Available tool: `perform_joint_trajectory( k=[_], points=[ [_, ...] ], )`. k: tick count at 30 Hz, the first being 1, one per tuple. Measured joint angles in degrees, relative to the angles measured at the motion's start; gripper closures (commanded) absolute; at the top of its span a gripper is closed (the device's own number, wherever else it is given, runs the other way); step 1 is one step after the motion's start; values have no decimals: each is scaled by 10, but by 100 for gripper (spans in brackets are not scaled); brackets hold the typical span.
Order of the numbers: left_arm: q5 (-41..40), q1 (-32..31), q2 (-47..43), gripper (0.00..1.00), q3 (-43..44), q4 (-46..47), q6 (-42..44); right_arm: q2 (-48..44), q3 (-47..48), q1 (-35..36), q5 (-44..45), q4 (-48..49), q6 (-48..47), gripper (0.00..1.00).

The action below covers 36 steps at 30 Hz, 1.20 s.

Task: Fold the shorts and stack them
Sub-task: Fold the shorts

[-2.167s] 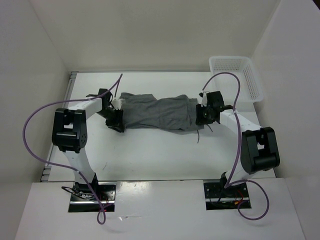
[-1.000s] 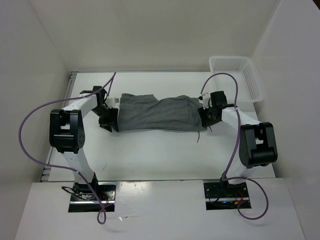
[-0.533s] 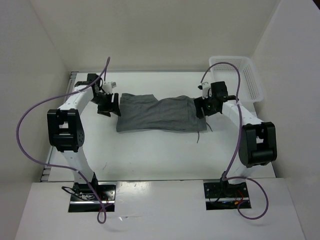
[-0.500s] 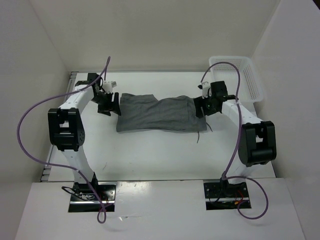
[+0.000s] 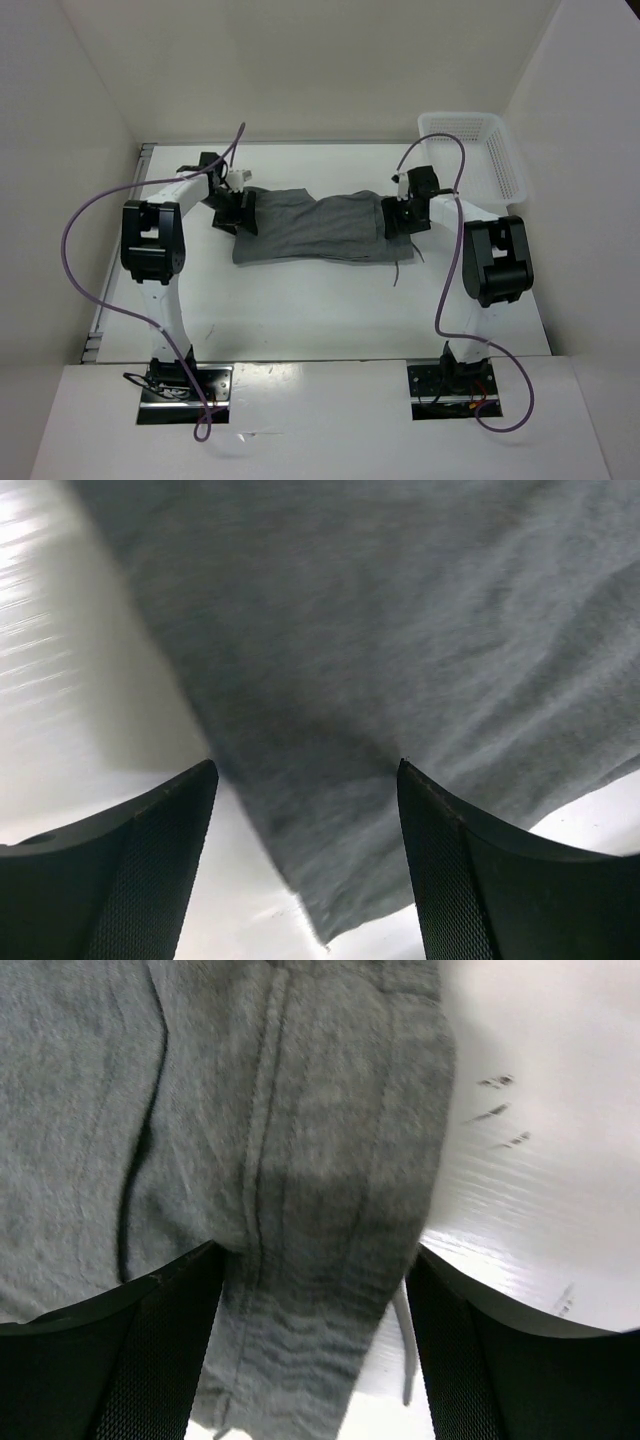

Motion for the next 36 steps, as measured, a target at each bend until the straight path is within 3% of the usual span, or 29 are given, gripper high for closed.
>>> perform_joint_trajectory(
  k=[2, 5, 9, 15, 16, 17, 18, 20, 23, 36],
  points=[
    [0, -9, 2, 27, 0, 4, 0, 7, 3, 7, 4, 4, 6, 25],
    [7, -17, 8, 46, 0, 12, 0, 15, 3, 15, 8, 13, 22, 25],
    [36, -12, 21, 59, 2, 21, -2, 27, 6, 16, 10, 21, 46, 26],
    [62, -8, 31, 84, 0, 25, -3, 42, 17, 19, 24, 39, 74, 45],
    [64, -8, 32, 87, 0, 25, -3, 44, 20, 19, 25, 42, 79, 50],
    [67, -8, 32, 93, 0, 26, -3, 47, 23, 19, 25, 44, 84, 63],
    [69, -8, 33, 95, -1, 26, -3, 50, 26, 19, 20, 46, 89, 70],
    [71, -8, 33, 98, -1, 26, -3, 56, 33, 22, 11, 48, 98, 88],
    [73, -8, 33, 100, -1, 26, -2, 59, 38, 22, 9, 49, 100, 100],
    [42, -50, 33, 100, 14, 25, -1, 38, 64, 24, 46, 7, 94, 100]
  ],
)
